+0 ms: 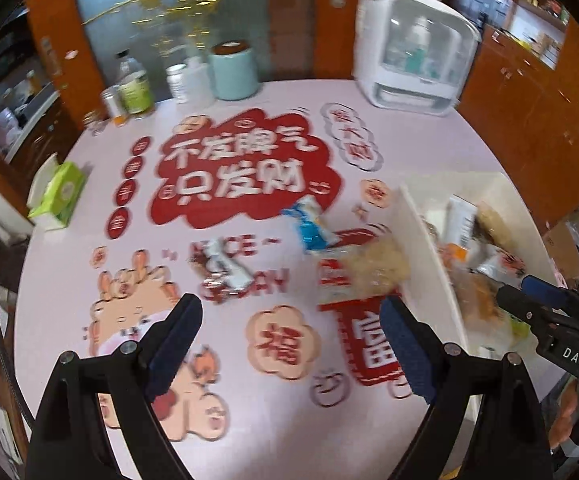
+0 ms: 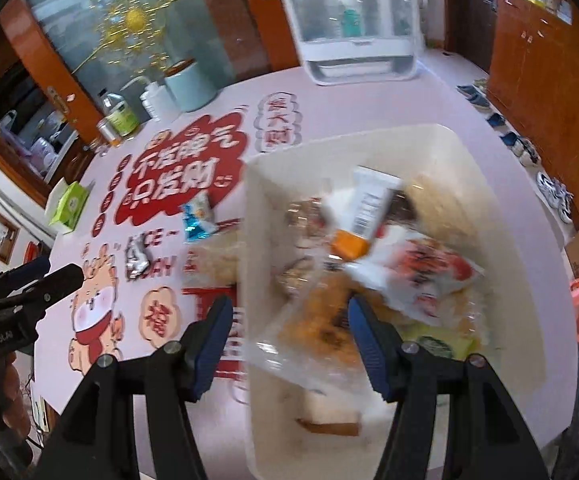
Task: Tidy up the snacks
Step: 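Move both tools back to the remaining snacks on the table, then grasp the brown chocolate wafer bag with left tool while right tool grasps blue-white snack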
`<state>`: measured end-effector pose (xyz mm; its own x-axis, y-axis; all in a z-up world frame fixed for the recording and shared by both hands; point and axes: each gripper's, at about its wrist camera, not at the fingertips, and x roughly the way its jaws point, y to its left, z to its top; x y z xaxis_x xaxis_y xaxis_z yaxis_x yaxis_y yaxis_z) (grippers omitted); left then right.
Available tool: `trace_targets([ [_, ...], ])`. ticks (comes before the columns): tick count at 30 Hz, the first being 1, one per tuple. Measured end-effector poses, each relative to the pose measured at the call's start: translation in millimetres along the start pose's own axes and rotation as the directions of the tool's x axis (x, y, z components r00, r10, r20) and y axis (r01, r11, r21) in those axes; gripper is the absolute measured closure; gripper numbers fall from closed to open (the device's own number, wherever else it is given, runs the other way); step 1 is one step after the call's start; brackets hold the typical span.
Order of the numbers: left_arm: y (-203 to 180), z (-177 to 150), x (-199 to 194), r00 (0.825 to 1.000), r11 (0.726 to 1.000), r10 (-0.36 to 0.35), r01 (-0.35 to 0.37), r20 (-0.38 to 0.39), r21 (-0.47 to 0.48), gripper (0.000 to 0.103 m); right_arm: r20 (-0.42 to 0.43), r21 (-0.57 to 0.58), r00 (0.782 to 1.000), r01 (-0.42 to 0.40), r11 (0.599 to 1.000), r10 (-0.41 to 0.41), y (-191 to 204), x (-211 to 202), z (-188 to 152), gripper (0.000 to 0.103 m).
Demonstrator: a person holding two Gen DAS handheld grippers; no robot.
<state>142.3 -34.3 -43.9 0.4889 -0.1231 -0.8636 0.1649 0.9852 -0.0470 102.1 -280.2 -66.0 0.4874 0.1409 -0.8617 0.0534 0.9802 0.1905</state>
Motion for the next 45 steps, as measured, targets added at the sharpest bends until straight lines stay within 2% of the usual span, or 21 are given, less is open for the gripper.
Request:
trace_targets([
  [8, 86.0, 22.3, -11.0, 0.994, 0.992, 0.097, -0.092, 0.046, -0.083, 0.013, 0.016, -0.151, 0.999, -0.036, 0.988, 0.038, 85.0, 20.8, 37.0, 0.042],
  [11, 110.9, 36.2, -5.8, 0.993, 0.988, 0.103, -0.096, 0.054, -0.117, 0.013, 0.016, -0.184, 0.999, -0.04, 0.982, 0.044, 108.5, 34.5, 57.1, 0.042],
  [15, 133.3, 52.3, 18.3, 0.997, 0.984, 0.074, -0.068, 0.031, -0.166, 0.013, -0.01, -0.207, 0.998, -0.058, 0.977, 0.057, 135.9, 62.7, 87.6, 0.042],
  [19, 140.5, 60.1, 60.7, 0.999, 0.975, 0.034, -0.041, -0.033, -0.219, 0.013, -0.061, -0.221, 0.997, -0.057, 0.974, 0.044, 150.3, 98.8, 107.1, 0.042],
  [24, 134.8, 59.6, 121.7, 0.991, 0.965, 0.015, -0.048, -0.13, -0.258, 0.013, -0.136, -0.249, 0.99, -0.002, 0.969, -0.033, 151.6, 152.3, 117.0, 0.042],
  [32, 120.9, 40.1, 204.1, 0.956, 0.955, 0.009, -0.095, -0.294, -0.281, 0.013, -0.261, -0.231, 0.961, 0.024, 0.973, -0.086, 136.2, 216.6, 110.9, 0.042],
  [34, 118.3, 35.1, 215.6, 0.947, 0.954, -0.015, -0.083, -0.321, -0.29, 0.013, -0.282, -0.228, 0.956, 0.022, 0.973, -0.087, 135.2, 225.3, 108.3, 0.042],
  [41, 111.5, 23.2, 231.5, 0.931, 0.956, 0.004, -0.11, -0.364, -0.271, 0.013, -0.339, -0.216, 0.937, 0.008, 0.976, -0.082, 129.8, 246.6, 101.4, 0.042],
  [43, 111.0, 20.2, 232.5, 0.931, 0.957, 0.004, -0.11, -0.364, -0.269, 0.018, -0.325, -0.225, 0.942, 0.006, 0.974, -0.081, 129.5, 246.8, 100.9, 0.042],
  [45, 109.5, 17.7, 231.0, 0.933, 0.96, 0.038, -0.134, -0.358, -0.247, 0.03, -0.326, -0.241, 0.941, 0.008, 0.97, -0.089, 131.6, 248.2, 99.9, 0.043],
])
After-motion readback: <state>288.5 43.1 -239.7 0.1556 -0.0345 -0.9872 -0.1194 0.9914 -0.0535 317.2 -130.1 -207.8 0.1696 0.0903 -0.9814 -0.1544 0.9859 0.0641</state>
